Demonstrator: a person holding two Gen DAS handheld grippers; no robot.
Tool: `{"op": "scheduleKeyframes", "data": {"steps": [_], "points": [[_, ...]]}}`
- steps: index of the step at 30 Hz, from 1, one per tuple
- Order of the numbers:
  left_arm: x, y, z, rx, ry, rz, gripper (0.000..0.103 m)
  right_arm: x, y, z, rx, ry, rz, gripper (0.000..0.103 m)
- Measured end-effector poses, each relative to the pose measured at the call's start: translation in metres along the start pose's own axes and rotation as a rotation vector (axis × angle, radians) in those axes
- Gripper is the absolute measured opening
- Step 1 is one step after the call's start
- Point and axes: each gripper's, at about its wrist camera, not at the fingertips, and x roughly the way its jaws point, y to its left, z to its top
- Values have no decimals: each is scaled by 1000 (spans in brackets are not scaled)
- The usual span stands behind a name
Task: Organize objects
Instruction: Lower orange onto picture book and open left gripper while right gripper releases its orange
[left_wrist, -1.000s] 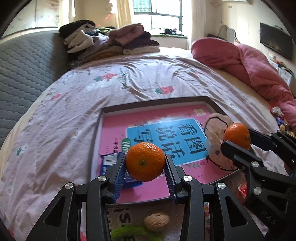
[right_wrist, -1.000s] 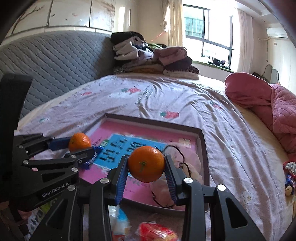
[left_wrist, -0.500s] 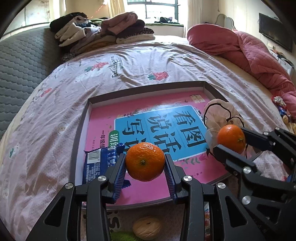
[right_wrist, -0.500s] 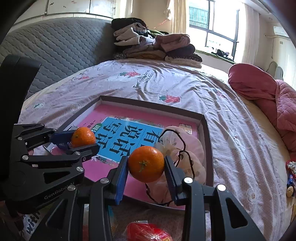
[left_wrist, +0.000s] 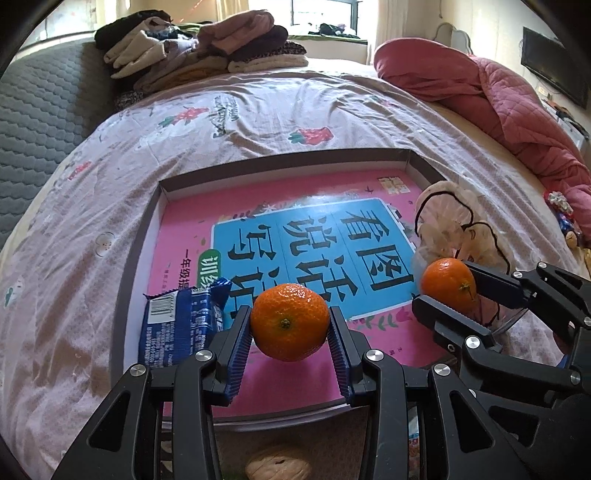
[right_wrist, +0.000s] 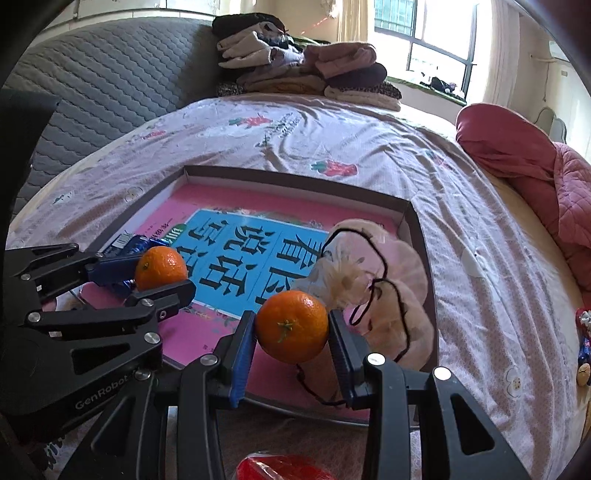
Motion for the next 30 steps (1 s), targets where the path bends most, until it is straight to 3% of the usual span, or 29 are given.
{"op": "scheduleKeyframes", "data": {"steps": [13, 30], "points": [[11, -2, -1, 1, 35, -12, 41, 9, -4, -2, -2, 41, -13, 39], [9, 0, -5, -5, 38, -20, 42, 7, -7, -5, 16, 31, -29, 39]]}}
